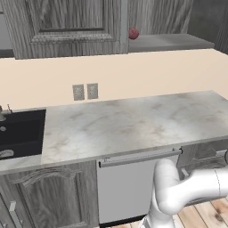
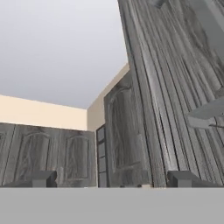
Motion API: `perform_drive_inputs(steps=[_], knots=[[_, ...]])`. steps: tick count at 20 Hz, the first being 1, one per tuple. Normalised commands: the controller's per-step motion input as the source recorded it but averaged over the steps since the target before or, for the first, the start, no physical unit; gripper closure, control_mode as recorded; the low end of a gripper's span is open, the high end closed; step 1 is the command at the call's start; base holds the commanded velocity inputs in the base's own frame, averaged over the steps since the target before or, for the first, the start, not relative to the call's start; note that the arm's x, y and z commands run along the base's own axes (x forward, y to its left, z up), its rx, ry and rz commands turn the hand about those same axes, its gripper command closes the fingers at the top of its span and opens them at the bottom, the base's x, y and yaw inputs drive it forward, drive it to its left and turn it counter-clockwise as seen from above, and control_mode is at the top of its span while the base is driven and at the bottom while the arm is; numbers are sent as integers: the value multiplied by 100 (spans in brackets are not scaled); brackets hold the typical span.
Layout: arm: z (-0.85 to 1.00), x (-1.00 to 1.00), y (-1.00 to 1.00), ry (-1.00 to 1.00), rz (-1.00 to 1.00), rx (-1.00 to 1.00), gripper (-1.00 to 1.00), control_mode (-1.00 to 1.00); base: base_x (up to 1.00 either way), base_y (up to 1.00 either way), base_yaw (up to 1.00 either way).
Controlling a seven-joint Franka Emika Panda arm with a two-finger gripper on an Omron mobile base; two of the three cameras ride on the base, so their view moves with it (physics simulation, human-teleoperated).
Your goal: Pick the jar and candle from the dining table and place them in the open cabinet. Close the cabinet after placing the objects.
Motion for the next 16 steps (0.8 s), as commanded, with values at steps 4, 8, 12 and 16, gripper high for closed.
perform_drive_inputs(steps=[4,8,12,16], knots=[[0,34,-5,0,13,0,-100,-100,0,0,0],[1,26,-23,0,13,0,-100,-100,0,0,0],[3,0,-34,0,12,0,-100,-100,0,0,0],[0,-16,-66,0,10,0,-100,-100,0,0,0]])
